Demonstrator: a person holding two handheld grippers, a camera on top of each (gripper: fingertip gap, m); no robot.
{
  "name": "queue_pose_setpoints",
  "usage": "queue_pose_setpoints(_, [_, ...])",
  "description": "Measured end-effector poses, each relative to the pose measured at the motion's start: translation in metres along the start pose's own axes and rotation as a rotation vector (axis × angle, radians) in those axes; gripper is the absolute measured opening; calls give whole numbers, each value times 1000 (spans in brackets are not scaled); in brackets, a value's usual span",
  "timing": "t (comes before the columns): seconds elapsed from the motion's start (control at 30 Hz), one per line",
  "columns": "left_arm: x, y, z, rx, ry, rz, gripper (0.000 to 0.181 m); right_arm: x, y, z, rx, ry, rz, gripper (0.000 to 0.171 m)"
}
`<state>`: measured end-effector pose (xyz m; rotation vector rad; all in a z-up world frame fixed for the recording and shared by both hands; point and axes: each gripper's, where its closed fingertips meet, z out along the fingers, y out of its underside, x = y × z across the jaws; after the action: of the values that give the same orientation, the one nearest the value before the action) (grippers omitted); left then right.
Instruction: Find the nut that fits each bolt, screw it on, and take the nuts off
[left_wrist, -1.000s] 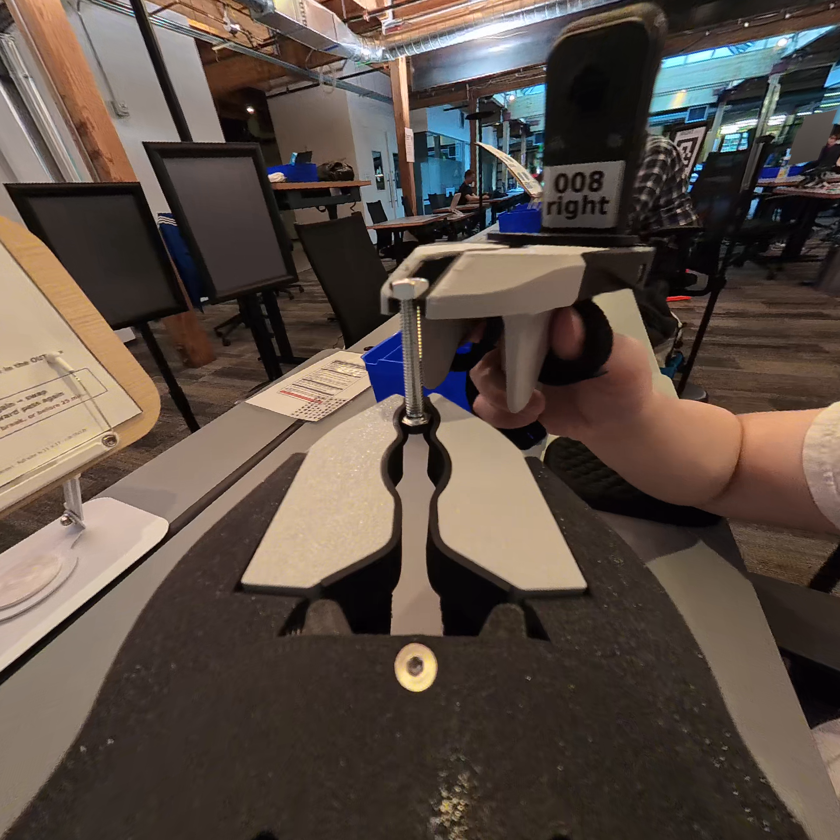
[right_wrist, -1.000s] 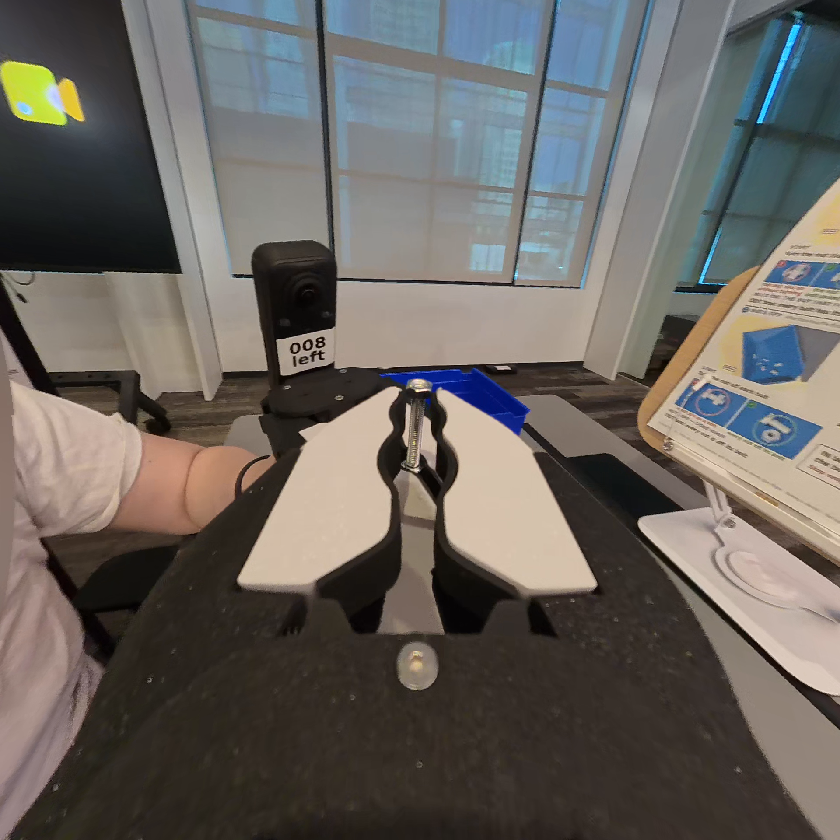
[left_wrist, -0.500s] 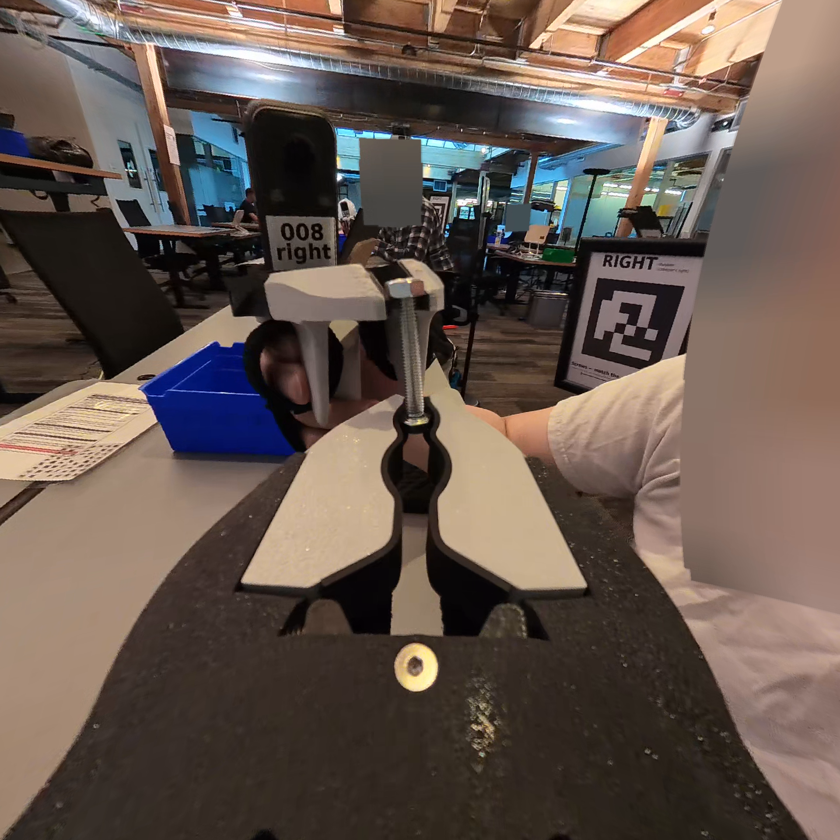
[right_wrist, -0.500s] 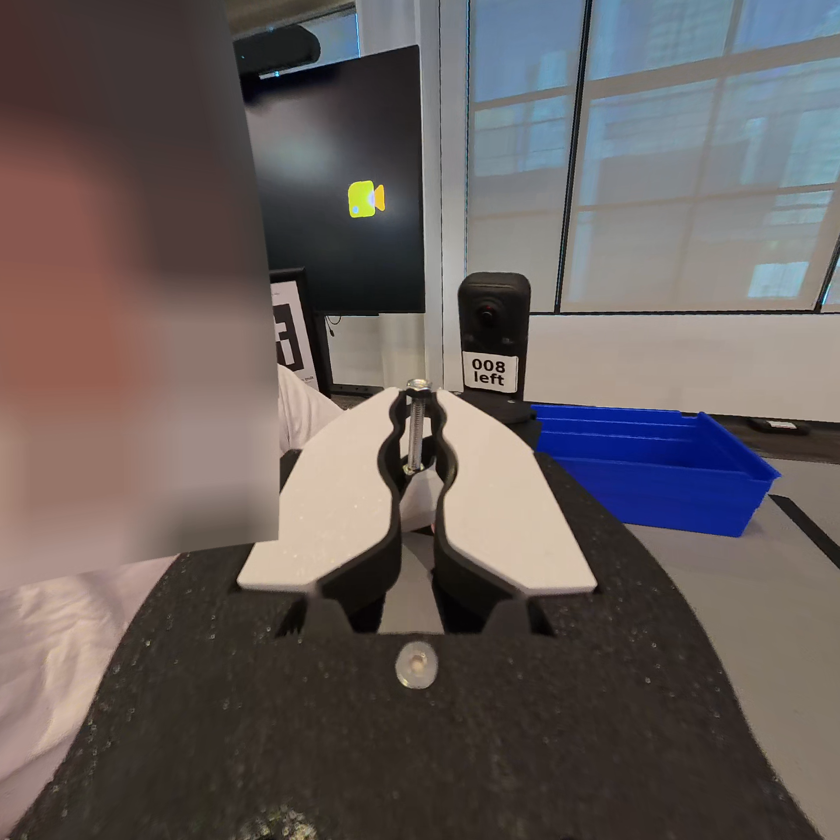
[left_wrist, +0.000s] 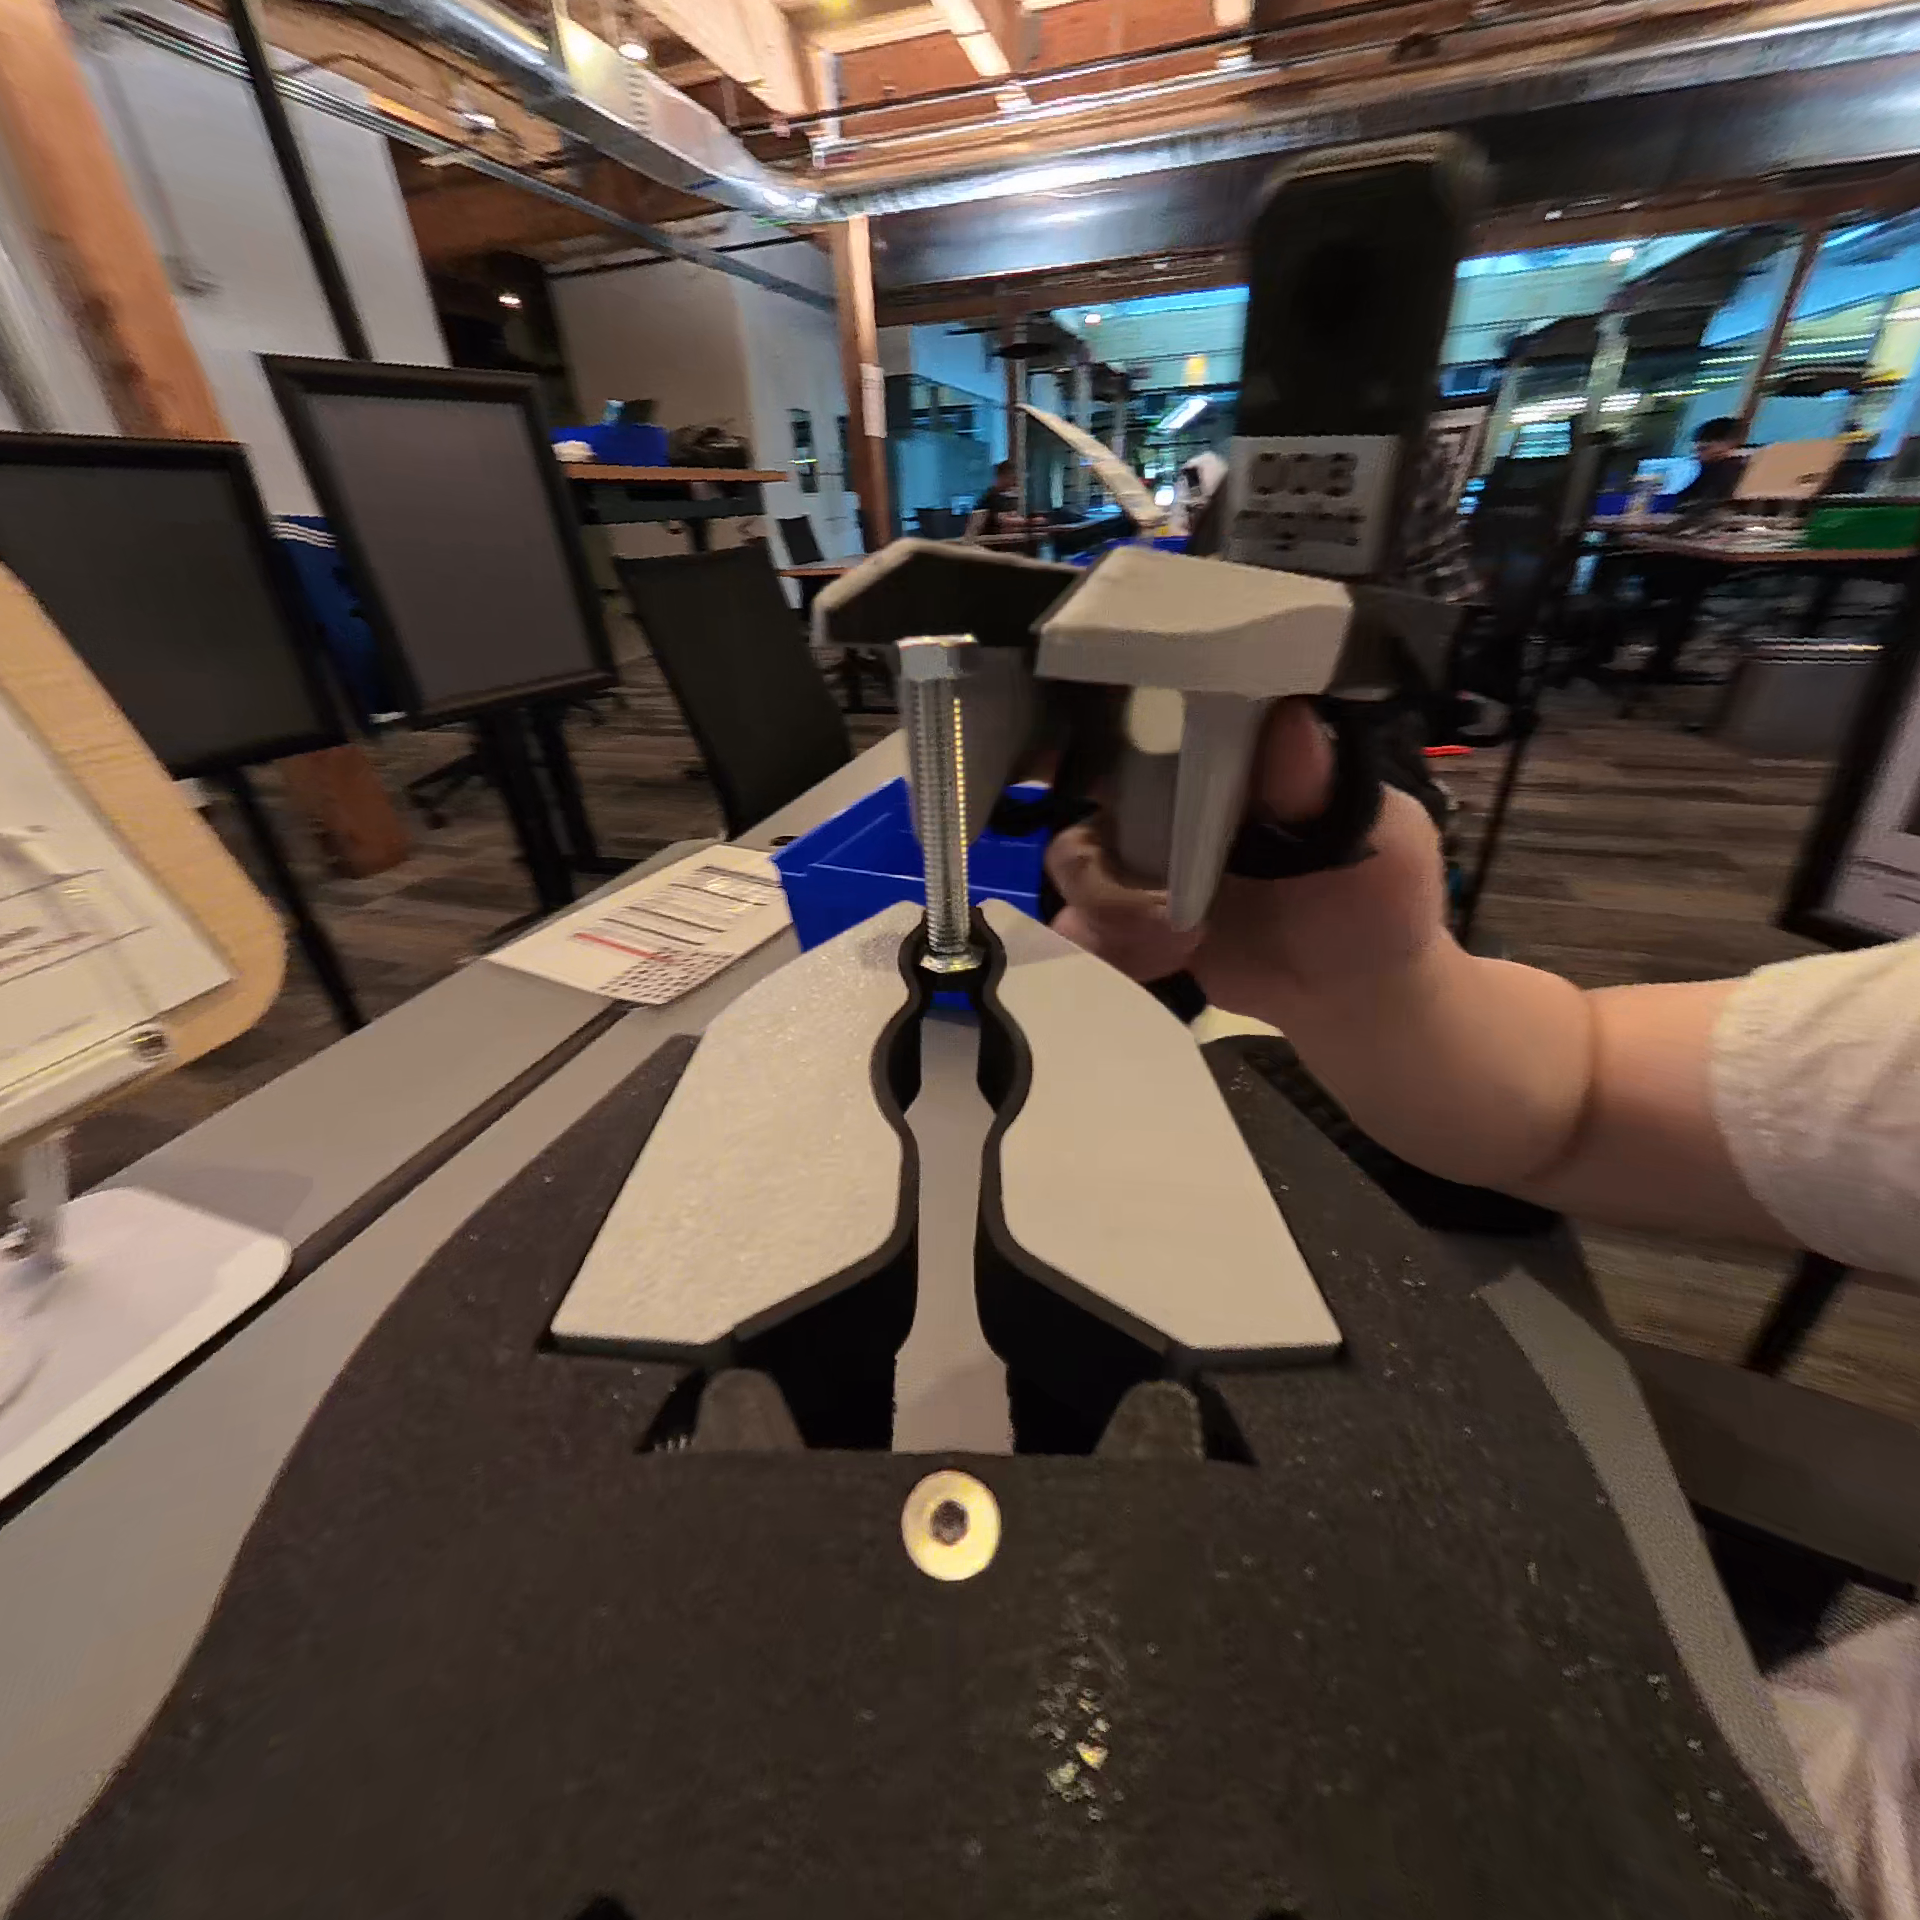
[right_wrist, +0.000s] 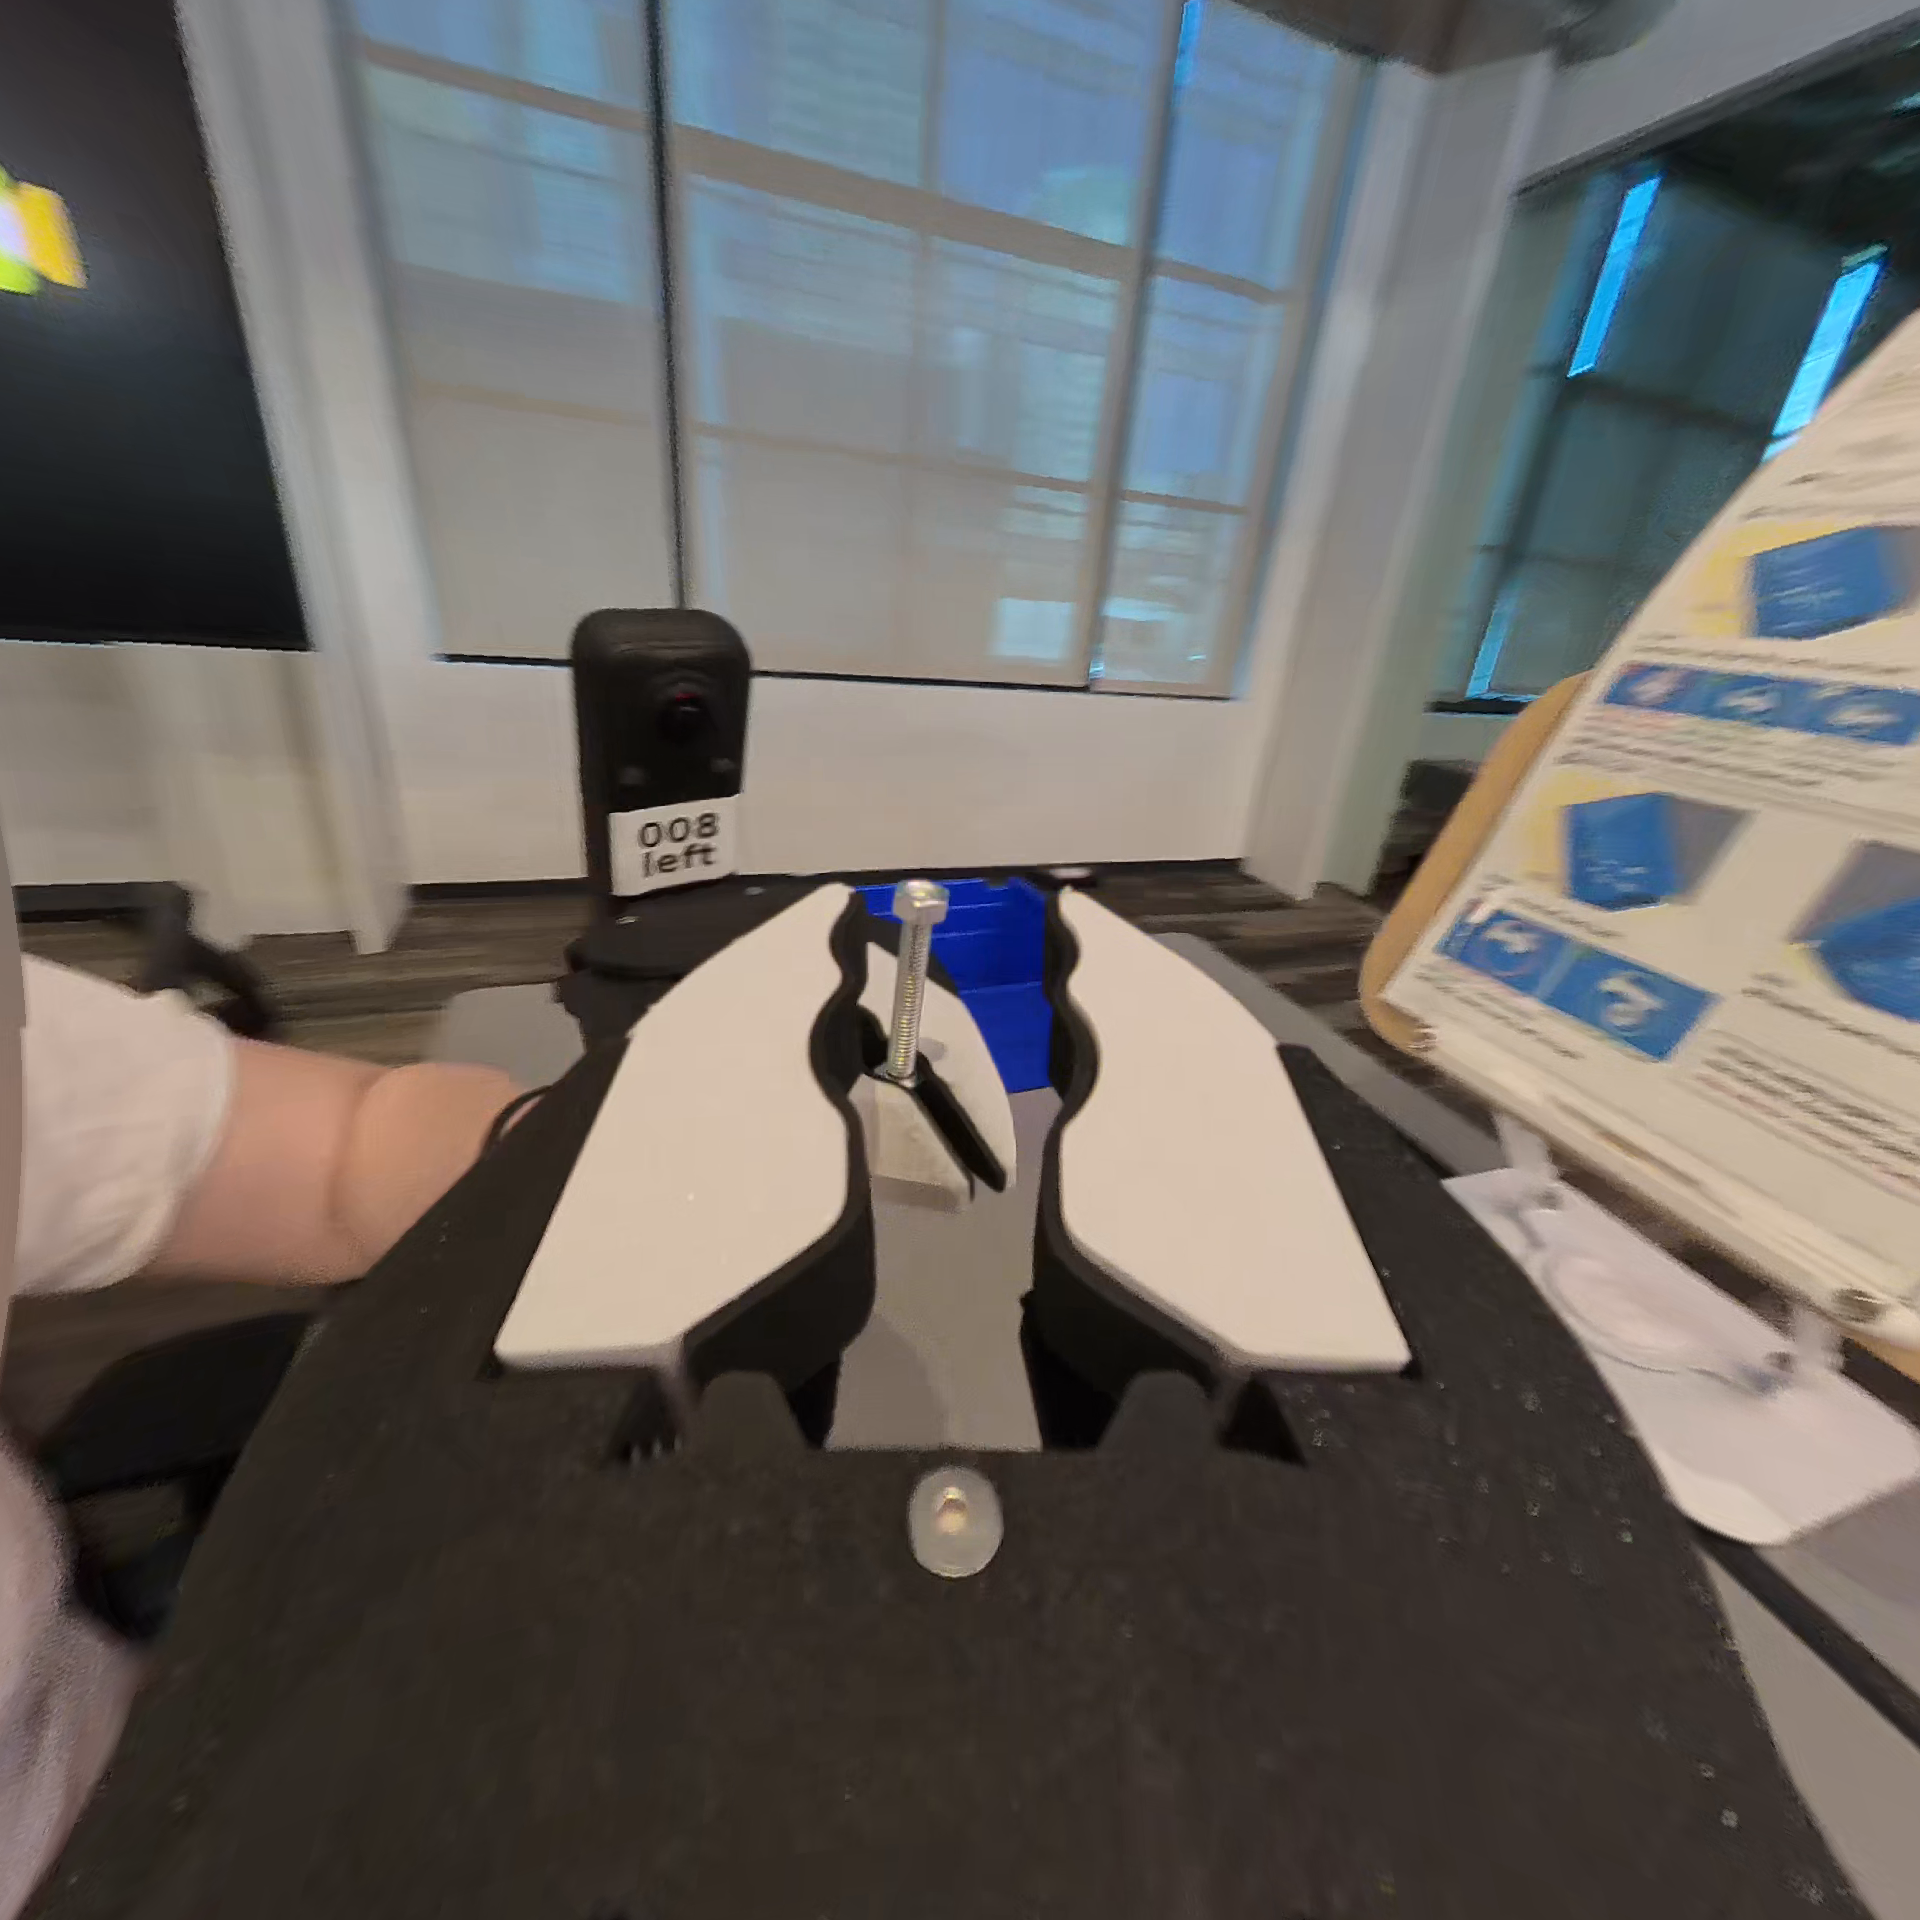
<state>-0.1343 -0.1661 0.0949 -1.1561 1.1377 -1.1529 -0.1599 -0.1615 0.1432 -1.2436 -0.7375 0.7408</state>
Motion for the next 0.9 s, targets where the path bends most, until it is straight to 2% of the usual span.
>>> queue_pose_setpoints(0.1, [-5,1,-1,-8,-46,12,5,-4,-1,1,-3,67,-61,28])
queue_pose_setpoints(0.27, [-2,3,1,-17,-41,21,5,-6,4,4,-31,52,3,28])
queue_pose_setpoints(0.47, [1,4,3,-25,-28,31,5,-6,8,3,-44,-17,84,10])
queue_pose_setpoints(0.57, [7,4,3,-31,26,27,4,-12,6,3,-58,-74,53,9])
queue_pose_setpoints(0.63, [21,2,3,-34,140,12,4,-22,4,0,-70,-180,15,9])
queue_pose_setpoints(0.73, [53,-1,-2,-42,400,-75,4,-42,-2,-15,-45,-423,-18,9])
queue_pose_setpoints(0.8, [77,-4,-9,-37,586,-159,4,-53,-5,-28,-1,-601,20,10])
queue_pose_setpoints(0.9, [97,-3,-15,-30,756,-257,4,-64,-4,-42,60,-813,125,9])
